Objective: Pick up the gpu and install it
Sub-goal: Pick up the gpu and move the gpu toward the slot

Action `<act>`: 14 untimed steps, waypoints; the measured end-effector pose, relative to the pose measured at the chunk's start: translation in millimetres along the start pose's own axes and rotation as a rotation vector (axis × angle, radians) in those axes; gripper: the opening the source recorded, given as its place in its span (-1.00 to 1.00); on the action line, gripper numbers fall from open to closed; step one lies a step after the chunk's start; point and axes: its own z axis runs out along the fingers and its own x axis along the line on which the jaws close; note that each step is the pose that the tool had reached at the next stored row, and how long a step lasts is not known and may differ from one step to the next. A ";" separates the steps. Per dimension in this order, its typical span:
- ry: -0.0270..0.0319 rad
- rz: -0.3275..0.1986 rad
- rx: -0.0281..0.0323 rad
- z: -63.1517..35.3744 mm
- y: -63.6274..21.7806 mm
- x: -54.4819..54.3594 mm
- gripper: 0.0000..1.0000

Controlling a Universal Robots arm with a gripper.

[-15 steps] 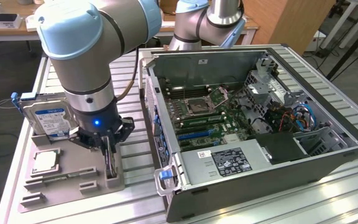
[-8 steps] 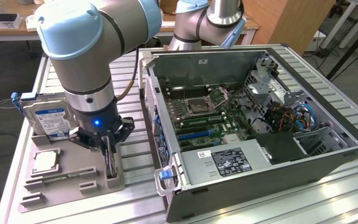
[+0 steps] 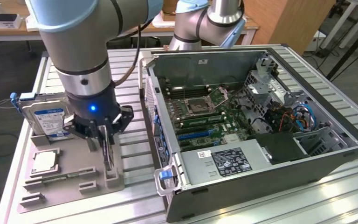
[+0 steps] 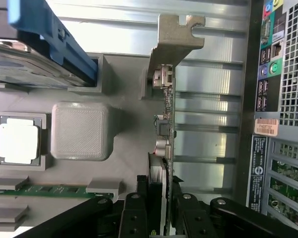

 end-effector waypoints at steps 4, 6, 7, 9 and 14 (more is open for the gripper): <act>0.0000 0.000 -0.0001 -12.8 0.4 -0.4 -0.44; 0.0000 0.000 -0.0001 -19.0 0.6 -0.6 -0.44; 0.0000 0.000 -0.0001 -22.0 0.6 -0.7 -0.44; 0.0000 0.000 -0.0001 -29.3 0.8 -1.0 -0.44; 0.0000 0.000 -0.0001 -51.3 1.4 -1.7 -0.44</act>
